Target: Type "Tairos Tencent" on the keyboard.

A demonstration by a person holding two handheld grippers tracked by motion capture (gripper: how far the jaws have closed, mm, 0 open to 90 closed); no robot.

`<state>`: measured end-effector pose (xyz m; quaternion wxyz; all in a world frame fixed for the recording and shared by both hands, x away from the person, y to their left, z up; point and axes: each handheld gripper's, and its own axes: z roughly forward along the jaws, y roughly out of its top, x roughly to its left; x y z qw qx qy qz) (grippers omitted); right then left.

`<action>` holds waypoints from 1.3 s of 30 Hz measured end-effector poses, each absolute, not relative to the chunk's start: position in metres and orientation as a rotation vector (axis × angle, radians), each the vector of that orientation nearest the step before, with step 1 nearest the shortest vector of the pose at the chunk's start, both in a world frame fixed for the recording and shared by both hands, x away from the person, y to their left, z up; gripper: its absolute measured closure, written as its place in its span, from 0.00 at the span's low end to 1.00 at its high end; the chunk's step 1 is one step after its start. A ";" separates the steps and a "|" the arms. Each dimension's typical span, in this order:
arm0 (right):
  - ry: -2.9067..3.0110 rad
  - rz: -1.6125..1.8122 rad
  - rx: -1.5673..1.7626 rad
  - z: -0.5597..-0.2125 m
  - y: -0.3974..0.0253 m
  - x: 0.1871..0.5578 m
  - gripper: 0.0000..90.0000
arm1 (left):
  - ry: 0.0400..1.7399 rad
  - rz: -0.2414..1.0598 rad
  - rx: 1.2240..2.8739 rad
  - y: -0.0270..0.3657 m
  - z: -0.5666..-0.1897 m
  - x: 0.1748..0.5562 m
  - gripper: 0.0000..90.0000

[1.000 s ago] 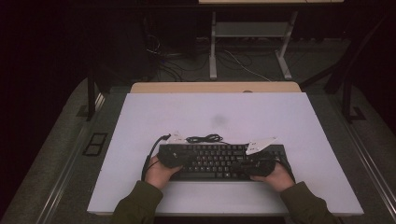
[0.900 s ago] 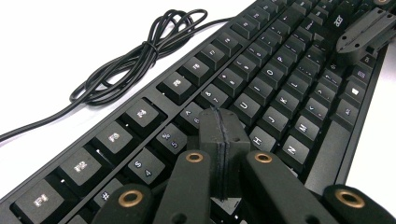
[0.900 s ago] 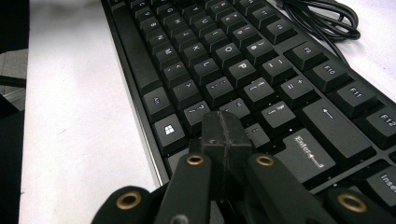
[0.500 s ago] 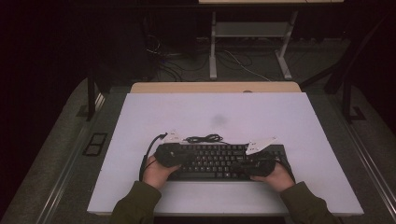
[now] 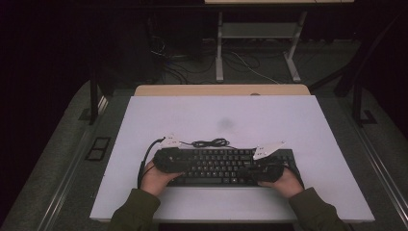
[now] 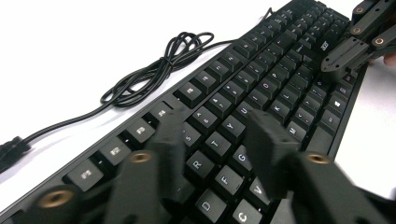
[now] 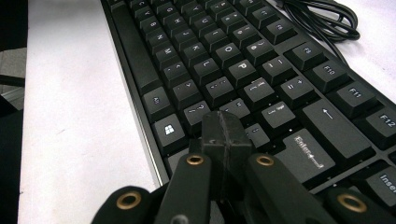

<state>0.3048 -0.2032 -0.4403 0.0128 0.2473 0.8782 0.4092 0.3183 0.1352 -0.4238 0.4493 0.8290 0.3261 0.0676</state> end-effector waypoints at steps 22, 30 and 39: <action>2.644 1.446 0.851 -0.427 -0.204 0.314 0.69 | 0.762 0.185 2.013 0.153 -0.425 0.305 0.30; 2.619 1.482 0.867 -0.424 -0.197 0.320 0.52 | 0.756 0.198 1.998 0.158 -0.423 0.300 0.28; 2.578 1.532 0.859 -0.423 -0.190 0.330 0.41 | 0.761 0.204 1.987 0.159 -0.426 0.299 0.28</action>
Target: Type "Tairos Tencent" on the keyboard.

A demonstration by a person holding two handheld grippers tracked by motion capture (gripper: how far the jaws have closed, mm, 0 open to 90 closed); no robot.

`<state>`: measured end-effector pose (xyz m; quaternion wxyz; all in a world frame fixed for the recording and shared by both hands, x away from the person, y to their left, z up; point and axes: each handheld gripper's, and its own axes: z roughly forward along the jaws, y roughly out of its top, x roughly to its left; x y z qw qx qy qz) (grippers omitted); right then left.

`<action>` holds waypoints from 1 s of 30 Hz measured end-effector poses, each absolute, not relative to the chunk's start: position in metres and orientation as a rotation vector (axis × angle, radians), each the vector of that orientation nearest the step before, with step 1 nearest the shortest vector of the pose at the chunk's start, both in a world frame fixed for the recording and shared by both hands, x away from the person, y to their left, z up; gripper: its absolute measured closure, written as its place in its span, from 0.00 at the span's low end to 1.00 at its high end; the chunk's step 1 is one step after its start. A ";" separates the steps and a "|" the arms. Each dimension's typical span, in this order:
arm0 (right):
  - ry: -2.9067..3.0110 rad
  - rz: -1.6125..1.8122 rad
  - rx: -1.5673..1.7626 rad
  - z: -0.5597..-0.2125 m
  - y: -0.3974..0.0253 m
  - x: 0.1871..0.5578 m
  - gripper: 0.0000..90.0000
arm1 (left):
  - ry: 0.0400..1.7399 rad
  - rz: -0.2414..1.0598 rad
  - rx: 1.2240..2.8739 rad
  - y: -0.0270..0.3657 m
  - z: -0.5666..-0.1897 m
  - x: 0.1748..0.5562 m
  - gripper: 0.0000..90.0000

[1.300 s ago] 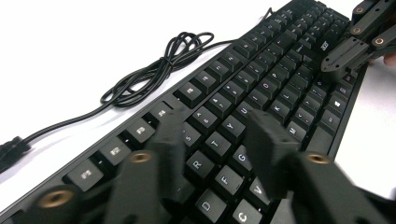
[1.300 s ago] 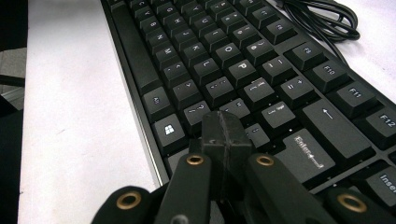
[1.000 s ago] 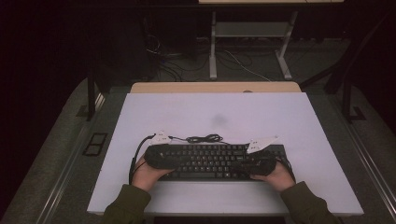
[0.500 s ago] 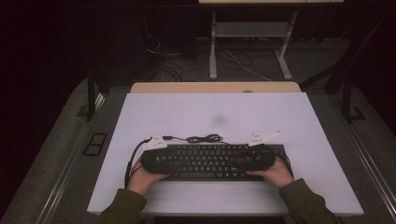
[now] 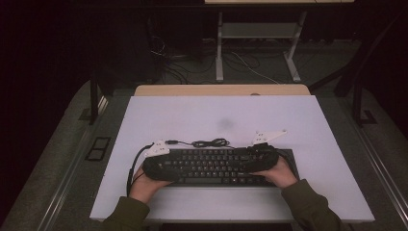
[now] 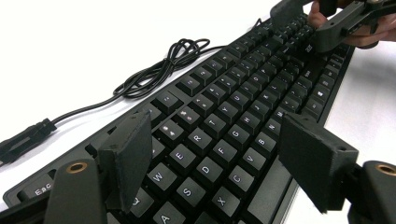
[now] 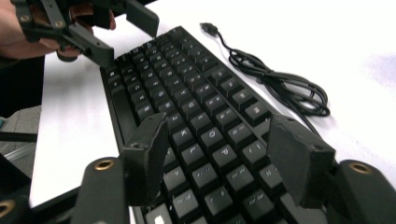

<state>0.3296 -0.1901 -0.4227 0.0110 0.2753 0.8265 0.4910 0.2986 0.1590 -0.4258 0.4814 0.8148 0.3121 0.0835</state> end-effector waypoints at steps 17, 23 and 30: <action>2.538 1.545 0.855 -0.421 -0.181 0.338 0.37 | 0.753 0.208 2.027 0.162 -0.434 0.299 0.46; 2.542 1.540 0.865 -0.423 -0.181 0.337 0.36 | 0.758 0.231 2.037 0.164 -0.434 0.300 0.62; 2.542 1.536 0.865 -0.424 -0.180 0.337 0.36 | 0.783 0.248 2.050 0.170 -0.434 0.301 0.81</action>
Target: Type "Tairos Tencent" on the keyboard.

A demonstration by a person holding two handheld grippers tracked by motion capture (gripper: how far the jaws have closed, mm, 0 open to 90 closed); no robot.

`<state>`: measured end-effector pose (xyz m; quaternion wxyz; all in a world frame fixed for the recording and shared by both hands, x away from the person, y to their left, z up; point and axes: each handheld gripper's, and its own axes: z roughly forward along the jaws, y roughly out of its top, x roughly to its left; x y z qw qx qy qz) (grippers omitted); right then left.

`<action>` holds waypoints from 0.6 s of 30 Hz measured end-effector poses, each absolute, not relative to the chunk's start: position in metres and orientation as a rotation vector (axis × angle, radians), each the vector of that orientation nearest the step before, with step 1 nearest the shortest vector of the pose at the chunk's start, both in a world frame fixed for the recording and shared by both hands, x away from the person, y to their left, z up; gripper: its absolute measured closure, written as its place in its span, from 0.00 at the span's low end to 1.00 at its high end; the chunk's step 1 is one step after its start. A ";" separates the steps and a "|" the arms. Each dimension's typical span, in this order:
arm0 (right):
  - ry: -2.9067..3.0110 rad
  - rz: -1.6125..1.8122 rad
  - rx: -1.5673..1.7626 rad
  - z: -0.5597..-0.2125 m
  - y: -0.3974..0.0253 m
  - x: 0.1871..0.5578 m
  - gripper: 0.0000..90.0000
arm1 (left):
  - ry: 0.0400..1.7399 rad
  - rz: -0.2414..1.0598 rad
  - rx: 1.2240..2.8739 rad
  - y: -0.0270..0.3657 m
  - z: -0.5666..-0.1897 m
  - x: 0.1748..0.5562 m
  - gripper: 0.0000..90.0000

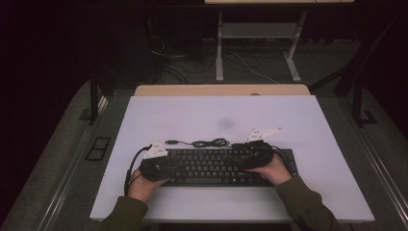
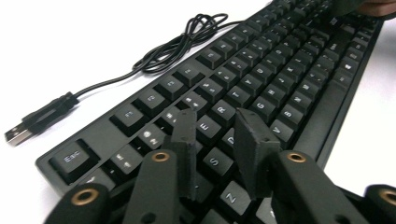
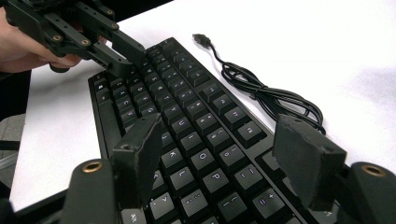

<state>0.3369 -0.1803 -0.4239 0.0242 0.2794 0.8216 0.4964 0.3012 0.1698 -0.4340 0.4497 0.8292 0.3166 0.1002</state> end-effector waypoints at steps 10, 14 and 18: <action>2.549 1.524 0.858 -0.425 -0.180 0.335 0.36 | 0.802 0.230 2.056 0.177 -0.433 0.302 0.98; 2.545 1.523 0.851 -0.424 -0.180 0.334 0.36 | 0.803 0.226 2.070 0.179 -0.433 0.301 0.99; 2.551 1.521 0.843 -0.424 -0.179 0.333 0.36 | 0.805 0.217 2.073 0.182 -0.433 0.302 0.99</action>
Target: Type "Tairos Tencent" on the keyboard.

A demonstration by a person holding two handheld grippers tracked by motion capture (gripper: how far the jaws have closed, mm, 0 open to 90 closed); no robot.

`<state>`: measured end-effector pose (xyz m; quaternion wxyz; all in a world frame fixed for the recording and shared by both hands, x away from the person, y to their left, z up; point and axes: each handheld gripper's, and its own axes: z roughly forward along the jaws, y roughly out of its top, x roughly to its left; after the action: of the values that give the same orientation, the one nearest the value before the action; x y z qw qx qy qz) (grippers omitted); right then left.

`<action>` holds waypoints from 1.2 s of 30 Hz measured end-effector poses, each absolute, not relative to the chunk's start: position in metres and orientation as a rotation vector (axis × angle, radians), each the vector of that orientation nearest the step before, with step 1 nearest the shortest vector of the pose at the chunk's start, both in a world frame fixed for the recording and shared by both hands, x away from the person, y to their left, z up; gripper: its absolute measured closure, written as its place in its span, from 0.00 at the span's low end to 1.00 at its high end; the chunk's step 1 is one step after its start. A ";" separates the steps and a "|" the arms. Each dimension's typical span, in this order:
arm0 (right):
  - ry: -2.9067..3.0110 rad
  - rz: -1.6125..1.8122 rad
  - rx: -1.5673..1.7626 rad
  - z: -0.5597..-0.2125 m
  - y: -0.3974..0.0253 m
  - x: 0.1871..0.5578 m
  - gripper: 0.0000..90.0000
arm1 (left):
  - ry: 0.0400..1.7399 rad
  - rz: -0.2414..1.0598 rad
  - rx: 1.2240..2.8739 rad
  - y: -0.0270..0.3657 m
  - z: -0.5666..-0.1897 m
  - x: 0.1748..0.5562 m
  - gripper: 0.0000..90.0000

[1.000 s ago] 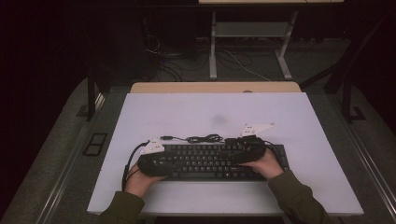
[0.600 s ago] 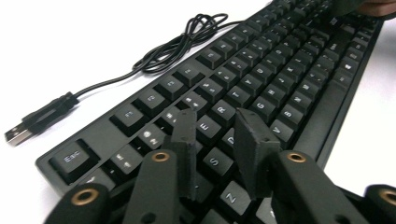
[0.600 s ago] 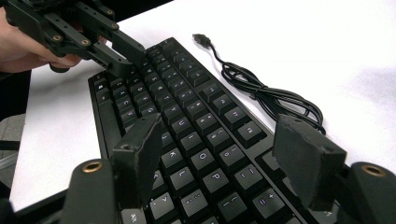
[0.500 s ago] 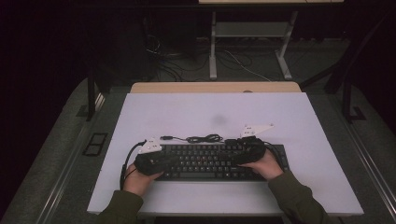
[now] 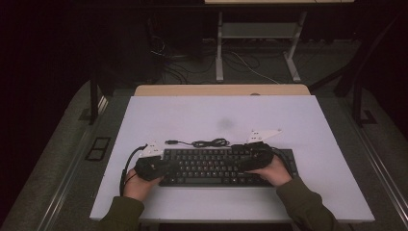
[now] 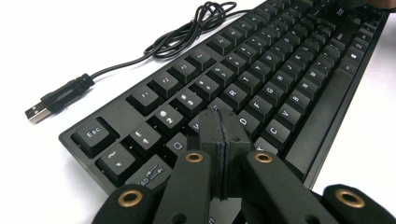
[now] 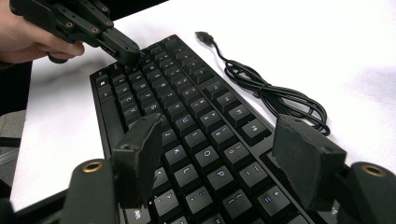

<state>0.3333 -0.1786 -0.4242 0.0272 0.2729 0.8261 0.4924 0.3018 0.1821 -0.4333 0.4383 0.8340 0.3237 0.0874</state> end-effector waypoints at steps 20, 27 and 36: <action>2.558 1.515 0.842 -0.427 -0.178 0.333 0.36 | 0.804 0.199 2.103 0.181 -0.437 0.303 0.99; 2.553 1.517 0.848 -0.427 -0.178 0.333 0.36 | 0.803 0.186 2.113 0.180 -0.439 0.303 0.99; 2.553 1.520 0.848 -0.426 -0.179 0.334 0.36 | 0.805 0.191 2.112 0.181 -0.438 0.302 0.99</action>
<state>0.3340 -0.1785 -0.4258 0.0258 0.2742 0.8260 0.4918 0.3024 0.1806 -0.4384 0.4229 0.8437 0.3217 0.0763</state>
